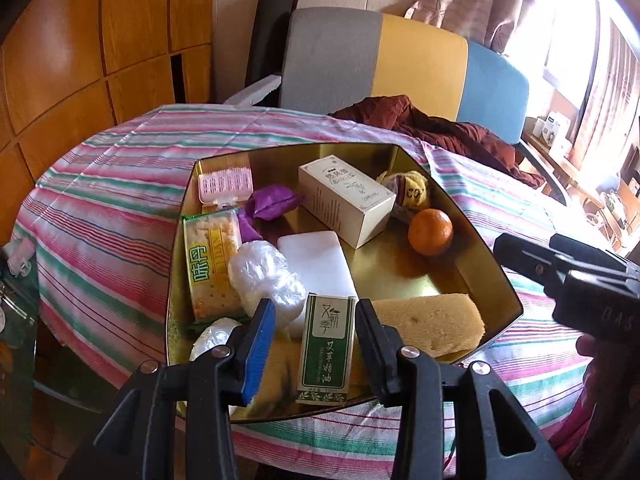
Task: Organize objects
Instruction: 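Lower the green box and orange into the gold tray and open both tools, then move both tools back toward the WEIDAN biscuit packet and small yellow sponge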
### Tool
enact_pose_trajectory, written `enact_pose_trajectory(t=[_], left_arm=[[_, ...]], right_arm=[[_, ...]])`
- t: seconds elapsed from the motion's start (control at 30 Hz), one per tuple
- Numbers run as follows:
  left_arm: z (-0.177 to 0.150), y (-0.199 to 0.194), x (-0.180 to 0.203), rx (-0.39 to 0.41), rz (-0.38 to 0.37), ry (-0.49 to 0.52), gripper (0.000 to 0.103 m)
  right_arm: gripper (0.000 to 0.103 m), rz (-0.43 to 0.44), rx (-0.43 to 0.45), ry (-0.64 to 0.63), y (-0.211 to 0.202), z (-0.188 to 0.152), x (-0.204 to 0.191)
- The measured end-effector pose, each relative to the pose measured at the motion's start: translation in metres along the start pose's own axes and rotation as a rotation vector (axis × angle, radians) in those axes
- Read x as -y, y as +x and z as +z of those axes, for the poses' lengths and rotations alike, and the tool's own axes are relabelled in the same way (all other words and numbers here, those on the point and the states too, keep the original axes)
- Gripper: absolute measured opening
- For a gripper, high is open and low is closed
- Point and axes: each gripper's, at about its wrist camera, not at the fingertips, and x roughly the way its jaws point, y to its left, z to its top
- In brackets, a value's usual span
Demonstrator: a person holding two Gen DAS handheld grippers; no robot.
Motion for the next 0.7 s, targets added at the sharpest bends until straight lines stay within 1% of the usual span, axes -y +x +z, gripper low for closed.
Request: enact_pose_trajectory(t=[0.23,0.37,0.57,0.7], left_arm=[[0.000,-0.014,0.007,0.037,-0.016,0.035,0.041],[0.000,-0.021,0.016,0.054,-0.034,0.067,0.041],[0.000,-0.025,0.033,0.064,-0.049,0.116,0.041],[0.003,-0.026,0.049,0.060,-0.069,0.157,0.041]], right_arm=[[0.103,-0.023,0.025,-0.049,-0.014,-0.006,-0.009],[0.103,-0.037,0.021,-0.041,-0.019,-0.012,-0.003],[0.103,-0.086,-0.002,0.016,-0.023,-0.024,0.027],[0.103,-0.136,-0.014,0.084,-0.026,-0.030,0.060]])
